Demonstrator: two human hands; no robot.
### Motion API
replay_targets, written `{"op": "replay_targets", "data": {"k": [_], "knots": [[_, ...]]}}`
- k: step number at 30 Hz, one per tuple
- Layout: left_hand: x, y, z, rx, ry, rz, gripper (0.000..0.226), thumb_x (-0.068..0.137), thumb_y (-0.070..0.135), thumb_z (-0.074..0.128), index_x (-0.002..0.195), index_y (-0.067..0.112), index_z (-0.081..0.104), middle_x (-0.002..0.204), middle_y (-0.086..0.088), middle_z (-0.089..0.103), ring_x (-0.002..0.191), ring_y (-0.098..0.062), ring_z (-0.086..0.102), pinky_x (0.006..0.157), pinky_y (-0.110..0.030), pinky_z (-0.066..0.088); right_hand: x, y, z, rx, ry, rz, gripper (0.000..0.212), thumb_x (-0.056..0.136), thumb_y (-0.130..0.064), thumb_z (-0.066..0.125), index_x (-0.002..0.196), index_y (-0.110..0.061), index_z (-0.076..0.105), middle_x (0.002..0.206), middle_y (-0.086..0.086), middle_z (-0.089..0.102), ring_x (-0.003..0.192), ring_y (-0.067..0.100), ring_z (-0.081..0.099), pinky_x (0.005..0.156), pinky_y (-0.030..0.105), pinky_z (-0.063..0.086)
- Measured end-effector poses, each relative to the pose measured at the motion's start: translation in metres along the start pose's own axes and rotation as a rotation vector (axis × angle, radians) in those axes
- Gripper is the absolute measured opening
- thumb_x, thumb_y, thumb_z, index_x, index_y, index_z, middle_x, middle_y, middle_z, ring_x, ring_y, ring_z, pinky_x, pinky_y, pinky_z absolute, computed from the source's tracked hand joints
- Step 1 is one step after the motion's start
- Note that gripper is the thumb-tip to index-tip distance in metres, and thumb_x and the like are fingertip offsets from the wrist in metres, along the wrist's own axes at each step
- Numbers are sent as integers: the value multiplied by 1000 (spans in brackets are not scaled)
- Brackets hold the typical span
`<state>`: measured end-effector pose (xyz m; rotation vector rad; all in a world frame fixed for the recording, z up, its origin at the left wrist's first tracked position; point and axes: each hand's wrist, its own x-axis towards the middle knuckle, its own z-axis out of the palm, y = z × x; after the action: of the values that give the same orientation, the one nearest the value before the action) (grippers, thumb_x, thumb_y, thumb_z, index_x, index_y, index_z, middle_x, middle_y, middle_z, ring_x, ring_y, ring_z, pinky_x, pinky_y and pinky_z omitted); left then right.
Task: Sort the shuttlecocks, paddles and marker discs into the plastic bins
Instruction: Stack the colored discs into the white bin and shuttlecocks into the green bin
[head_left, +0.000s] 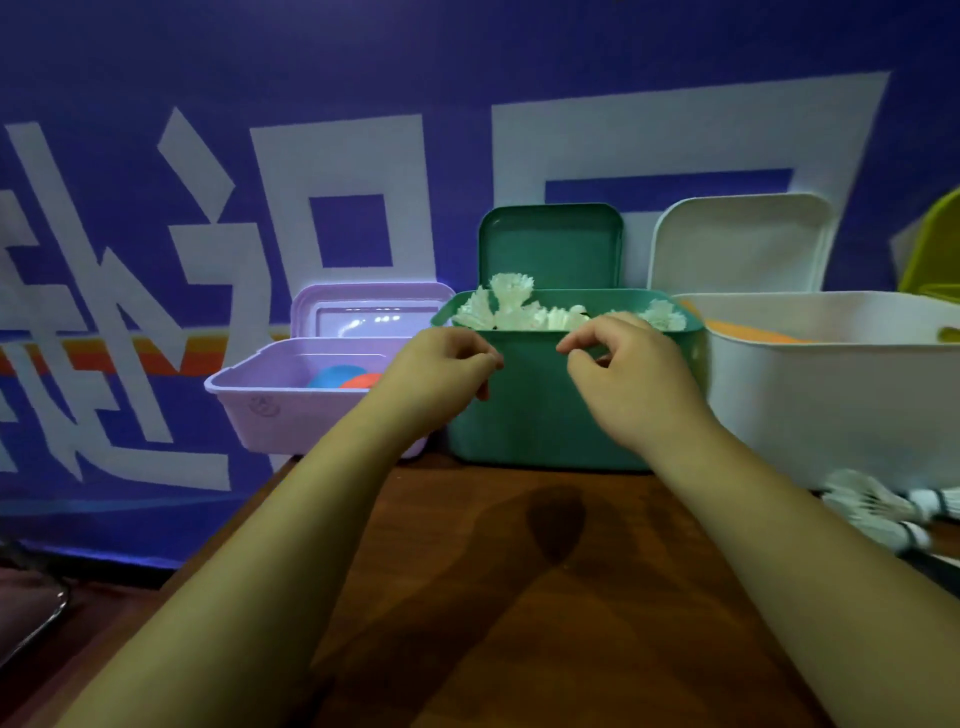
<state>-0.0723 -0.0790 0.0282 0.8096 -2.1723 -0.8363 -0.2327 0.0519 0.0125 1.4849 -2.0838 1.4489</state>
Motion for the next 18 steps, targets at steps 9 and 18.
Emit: {"op": "replay_targets", "data": {"k": [9,18], "knots": [[-18,104,106,114,-363,171,19,97,29,59,91,21,75,77,4,77,56,-15,64,45,-26,51,-58,88,-134,-153,243,178,17,100,-24,59,104,-31,74,104,-10,69,90,6,61,79,31,53],[-27,157,198,850,-898,167,84,89,71,64,151,18,47,140,-9,61,103,-26,68,89,-38,56,-106,150,-161,-273,249,260,19,98,-20,60,102,-34,73,98,-15,62,91,11,58,75,29,50]]}}
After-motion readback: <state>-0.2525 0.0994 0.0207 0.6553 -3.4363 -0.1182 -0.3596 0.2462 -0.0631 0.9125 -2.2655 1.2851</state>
